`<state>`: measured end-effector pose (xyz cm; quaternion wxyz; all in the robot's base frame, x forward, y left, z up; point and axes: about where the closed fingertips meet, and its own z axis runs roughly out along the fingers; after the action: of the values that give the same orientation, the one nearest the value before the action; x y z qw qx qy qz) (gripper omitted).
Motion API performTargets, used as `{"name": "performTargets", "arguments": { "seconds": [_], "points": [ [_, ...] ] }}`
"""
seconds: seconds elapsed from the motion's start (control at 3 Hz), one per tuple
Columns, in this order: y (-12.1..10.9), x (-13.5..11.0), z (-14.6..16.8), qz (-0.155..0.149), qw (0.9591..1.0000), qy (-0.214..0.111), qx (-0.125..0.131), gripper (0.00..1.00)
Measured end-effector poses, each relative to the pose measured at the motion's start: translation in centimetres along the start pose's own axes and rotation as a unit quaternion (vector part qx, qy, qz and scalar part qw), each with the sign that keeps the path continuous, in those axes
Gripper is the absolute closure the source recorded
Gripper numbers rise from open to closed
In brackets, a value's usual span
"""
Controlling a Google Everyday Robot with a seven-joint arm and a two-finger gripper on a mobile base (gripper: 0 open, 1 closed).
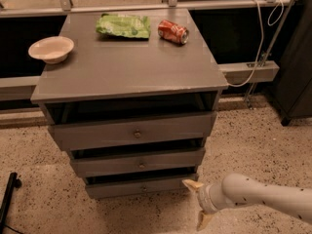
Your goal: Open bottom drawer
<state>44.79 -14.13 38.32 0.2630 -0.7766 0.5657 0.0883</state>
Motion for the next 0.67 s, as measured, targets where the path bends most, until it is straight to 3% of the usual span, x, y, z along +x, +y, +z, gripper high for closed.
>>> {"name": "performTargets", "arguments": {
  "seconds": [0.33,0.67],
  "points": [
    [-0.8,0.2,2.7,-0.016,0.9997,-0.008,0.017,0.0],
    [-1.1,0.4,5.9,-0.016,0.9984,-0.047,0.028,0.0]
  ]
}}
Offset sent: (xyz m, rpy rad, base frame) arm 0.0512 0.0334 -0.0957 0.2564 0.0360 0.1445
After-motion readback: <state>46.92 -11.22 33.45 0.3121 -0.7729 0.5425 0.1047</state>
